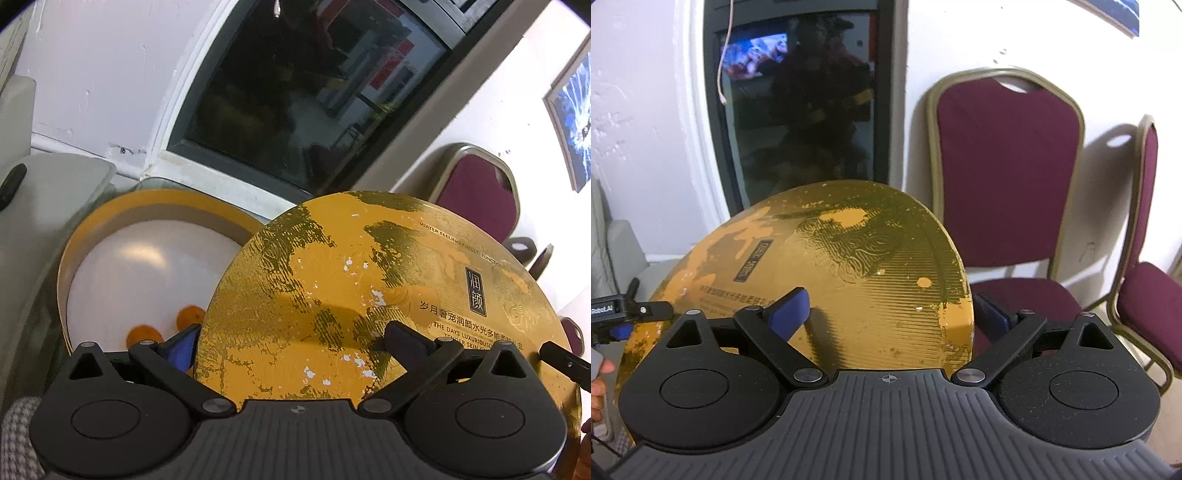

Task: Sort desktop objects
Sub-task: 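Lift the gold lid with both grippers and swing it over the box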

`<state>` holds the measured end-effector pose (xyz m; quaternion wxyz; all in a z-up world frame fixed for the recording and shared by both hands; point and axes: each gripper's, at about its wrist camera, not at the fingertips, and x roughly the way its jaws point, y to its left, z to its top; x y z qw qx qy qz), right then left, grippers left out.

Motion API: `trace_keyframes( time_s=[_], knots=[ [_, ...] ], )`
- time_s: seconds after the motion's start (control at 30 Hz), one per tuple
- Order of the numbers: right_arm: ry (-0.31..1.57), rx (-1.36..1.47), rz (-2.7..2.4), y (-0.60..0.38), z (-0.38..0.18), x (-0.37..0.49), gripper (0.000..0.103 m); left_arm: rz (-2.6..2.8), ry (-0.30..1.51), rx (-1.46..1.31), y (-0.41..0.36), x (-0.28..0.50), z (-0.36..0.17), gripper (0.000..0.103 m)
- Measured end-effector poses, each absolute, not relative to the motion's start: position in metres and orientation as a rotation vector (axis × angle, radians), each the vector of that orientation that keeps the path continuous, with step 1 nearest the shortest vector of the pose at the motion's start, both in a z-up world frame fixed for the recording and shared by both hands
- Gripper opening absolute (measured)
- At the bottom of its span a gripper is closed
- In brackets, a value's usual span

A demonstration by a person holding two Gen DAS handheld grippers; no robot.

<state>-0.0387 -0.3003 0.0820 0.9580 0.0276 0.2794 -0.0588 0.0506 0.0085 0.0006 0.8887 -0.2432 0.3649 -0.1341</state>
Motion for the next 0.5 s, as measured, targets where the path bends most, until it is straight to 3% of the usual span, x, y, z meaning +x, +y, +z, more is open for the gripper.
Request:
trace_keyframes(
  time_s=[0.5],
  knots=[
    [0.599,0.099,-0.228,-0.344,0.063,-0.108,0.095,-0.391,0.850,-0.448,-0.051,0.029,-0.015,0.102]
  ],
)
